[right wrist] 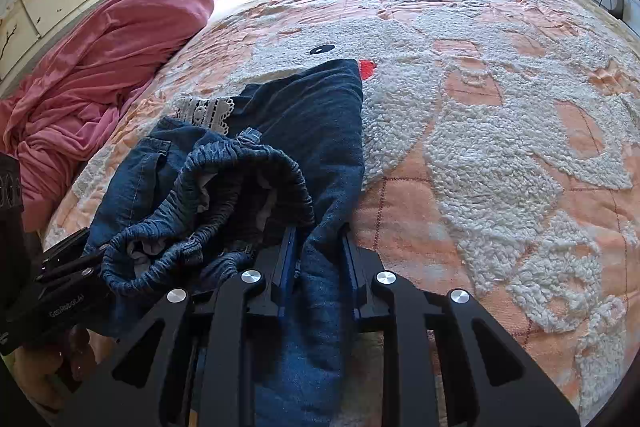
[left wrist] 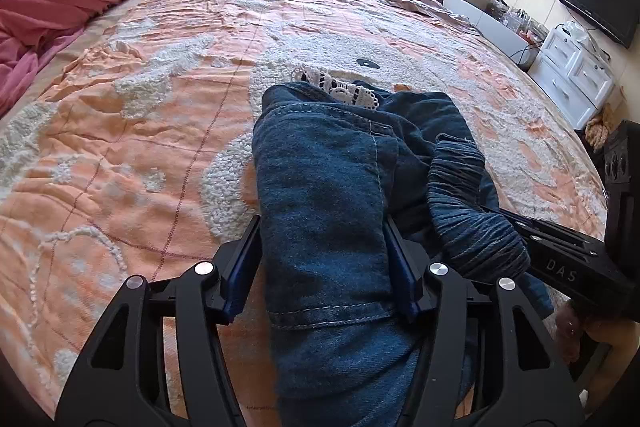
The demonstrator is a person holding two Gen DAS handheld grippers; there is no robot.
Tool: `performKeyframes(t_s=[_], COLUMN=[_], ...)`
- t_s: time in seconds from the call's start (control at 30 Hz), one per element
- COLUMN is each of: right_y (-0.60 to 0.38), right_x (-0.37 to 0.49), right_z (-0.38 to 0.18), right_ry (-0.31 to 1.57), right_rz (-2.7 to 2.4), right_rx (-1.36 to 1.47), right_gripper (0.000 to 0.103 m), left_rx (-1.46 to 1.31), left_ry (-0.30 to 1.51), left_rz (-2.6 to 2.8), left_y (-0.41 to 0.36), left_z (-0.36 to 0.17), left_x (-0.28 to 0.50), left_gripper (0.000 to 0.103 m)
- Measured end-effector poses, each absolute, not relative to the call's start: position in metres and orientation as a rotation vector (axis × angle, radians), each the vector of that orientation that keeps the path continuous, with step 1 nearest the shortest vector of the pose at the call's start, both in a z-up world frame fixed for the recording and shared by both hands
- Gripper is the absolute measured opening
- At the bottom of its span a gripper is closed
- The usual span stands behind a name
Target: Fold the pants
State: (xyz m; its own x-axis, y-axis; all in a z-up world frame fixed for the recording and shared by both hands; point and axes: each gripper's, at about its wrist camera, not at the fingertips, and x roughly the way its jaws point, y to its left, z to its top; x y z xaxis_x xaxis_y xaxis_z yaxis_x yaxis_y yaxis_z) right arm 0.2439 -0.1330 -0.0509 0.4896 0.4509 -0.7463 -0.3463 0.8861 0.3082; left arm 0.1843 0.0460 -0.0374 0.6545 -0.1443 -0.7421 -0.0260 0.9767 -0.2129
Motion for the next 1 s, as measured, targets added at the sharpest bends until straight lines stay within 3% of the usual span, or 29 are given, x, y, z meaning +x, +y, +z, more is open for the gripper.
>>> performKeyframes(t_s=[0.13,0.47,1.0], right_y=[-0.139,-0.153,-0.165], right_x=[0.236,0.218,0.179], right_z=[-0.045,-0.032,0.007], right_ry=[0.914,0.871,0.750], right_rz=[0.455,0.446,0.468], right_rx=[0.140,0.142,0.114], right_gripper=[0.044,0.059,0.085], left_rx=[-0.219,-0.206,-0.188], left_ry=[0.853,0.838,0.753], left_rz=[-0.067,-0.065,-0.047], left_y=[0.048,0.047,0.045], left_z=[-0.036,-0.028,0.003], left_x=[0.180,0.172,0.127], left_gripper=[0.054,0.059,0.085])
